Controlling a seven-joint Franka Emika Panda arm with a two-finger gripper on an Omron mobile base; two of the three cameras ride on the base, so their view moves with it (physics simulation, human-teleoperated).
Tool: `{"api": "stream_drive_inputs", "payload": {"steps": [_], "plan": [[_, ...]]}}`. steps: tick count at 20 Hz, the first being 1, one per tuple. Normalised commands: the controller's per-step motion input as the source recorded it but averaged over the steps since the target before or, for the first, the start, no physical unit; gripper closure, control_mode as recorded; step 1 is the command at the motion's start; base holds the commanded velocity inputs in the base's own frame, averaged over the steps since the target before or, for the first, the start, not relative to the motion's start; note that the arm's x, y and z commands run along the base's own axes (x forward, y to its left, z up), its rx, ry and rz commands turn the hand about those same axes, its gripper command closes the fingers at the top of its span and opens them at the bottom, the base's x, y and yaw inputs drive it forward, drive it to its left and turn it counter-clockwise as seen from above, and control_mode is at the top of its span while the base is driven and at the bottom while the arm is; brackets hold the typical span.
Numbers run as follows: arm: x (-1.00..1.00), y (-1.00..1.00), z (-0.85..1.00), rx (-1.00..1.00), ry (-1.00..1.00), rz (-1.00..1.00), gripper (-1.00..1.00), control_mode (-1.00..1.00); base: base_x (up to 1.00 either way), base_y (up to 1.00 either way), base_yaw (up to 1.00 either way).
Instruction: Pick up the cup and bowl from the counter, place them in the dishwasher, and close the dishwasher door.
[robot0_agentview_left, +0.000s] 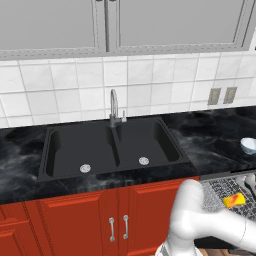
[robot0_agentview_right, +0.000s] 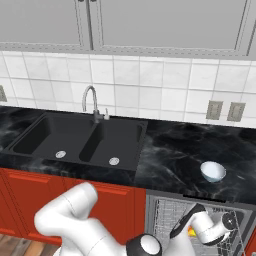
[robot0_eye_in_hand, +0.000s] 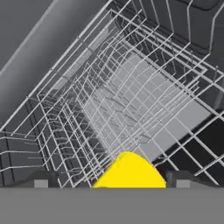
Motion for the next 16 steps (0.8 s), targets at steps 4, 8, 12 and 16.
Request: {"api": "stream_drive_inputs", "payload": {"steps": [4,8,12,16], "plan": [[-0.3,0.0,0.08,-0.07,0.0,0.05,-1.0,-1.0,0.0,0.0,0.0],[-0.29,-0.16,0.49,0.01,0.0,0.0,-1.0,-1.0,0.0,0.0,0.0],[-0.09,-0.23,0.77,0.09,0.0,0.0,-1.0,-1.0,0.0,0.0,0.0],[-0.03,-0.16,0.74,0.16,0.0,0.0,-1.0,-1.0,0.0,0.0,0.0]]}}
